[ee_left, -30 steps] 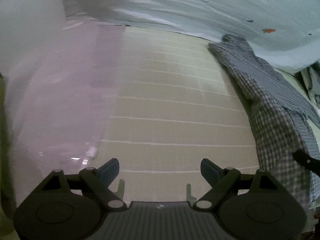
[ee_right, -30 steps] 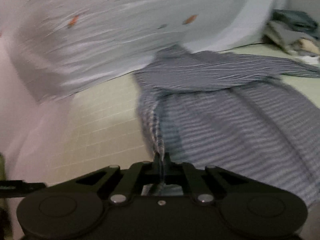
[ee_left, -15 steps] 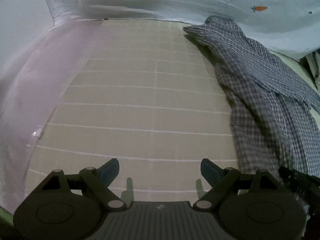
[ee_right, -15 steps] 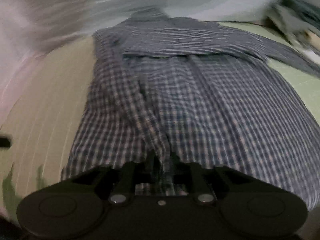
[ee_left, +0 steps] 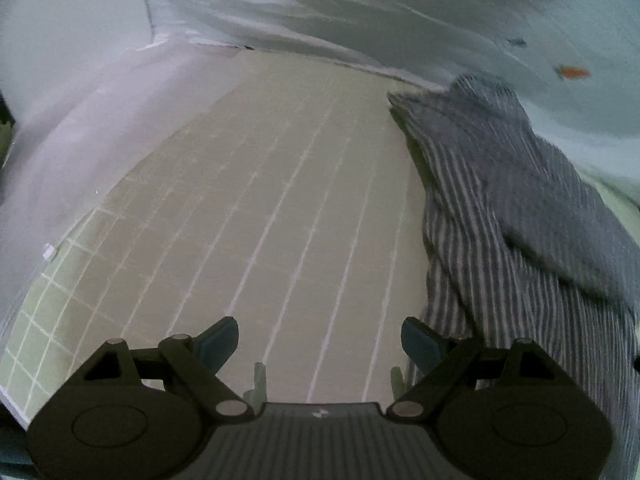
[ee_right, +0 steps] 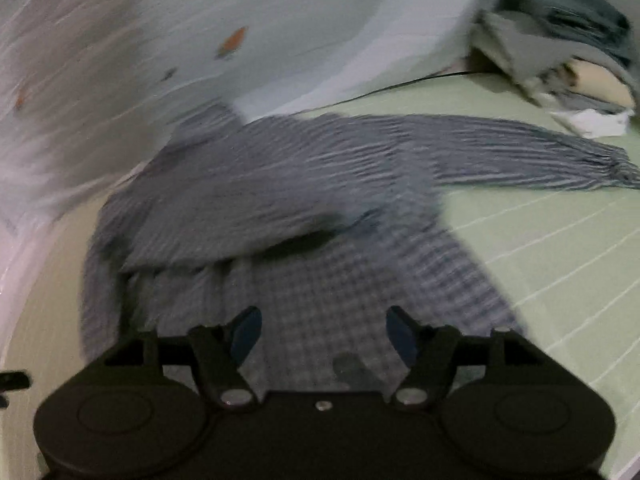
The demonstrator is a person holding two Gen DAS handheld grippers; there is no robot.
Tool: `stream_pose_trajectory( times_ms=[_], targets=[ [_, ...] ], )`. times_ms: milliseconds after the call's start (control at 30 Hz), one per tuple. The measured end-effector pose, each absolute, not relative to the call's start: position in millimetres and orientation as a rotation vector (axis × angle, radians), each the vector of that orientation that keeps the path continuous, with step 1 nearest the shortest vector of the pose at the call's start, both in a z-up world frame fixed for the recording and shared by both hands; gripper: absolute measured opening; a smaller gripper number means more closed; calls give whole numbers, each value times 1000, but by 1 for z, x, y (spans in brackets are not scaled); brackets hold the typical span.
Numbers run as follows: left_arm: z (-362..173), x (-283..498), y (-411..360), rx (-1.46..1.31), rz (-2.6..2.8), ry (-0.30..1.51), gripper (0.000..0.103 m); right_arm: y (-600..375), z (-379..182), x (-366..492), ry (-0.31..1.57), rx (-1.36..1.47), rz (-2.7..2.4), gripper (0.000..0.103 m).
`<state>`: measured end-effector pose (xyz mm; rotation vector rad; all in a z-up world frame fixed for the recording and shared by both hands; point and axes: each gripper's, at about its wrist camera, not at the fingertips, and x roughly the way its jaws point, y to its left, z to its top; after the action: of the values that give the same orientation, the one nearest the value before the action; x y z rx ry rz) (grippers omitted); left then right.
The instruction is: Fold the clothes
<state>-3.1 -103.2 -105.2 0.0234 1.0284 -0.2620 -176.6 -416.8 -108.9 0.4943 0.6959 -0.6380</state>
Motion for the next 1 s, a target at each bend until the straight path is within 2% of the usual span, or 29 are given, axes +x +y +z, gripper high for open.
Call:
stream_pose_trajectory(
  times_ms=[233,467,500,533,567,633,700,833,900,967,1000],
  targets=[
    [-115,67,-134,-42,-255,1030,89,-509,-123,-151,634,565,-765,76],
    [-120,151,-191,-38,-302,1017,89,-569,-138,-96,662,573,-804,75],
    [-122,161,-199,-38,-313,1014,89,-572,-139,-89,672,555,-793,66],
    [-125,172,-206,-41,-320,1016,89,-575,-140,-83,690,533,-779,50],
    [-127,182,-214,-43,-327,1017,89,-576,-141,-78,714,514,-767,46],
    [-132,201,-226,-70,-339,1022,89,-578,-143,-75,737,505,-762,45],
    [-135,216,-233,-101,-351,1027,89,-579,-144,-74,748,509,-764,46],
    [-145,241,-242,-150,-359,1044,87,-579,-146,-81,752,545,-802,65],
    [-150,250,-244,-175,-367,1060,87,-580,-149,-83,761,570,-813,65],
    [-155,256,-245,-199,-380,1073,81,-582,-154,-86,767,606,-792,58],
    [-157,258,-246,-208,-388,1078,78,-581,-154,-86,768,607,-776,45]
  ],
)
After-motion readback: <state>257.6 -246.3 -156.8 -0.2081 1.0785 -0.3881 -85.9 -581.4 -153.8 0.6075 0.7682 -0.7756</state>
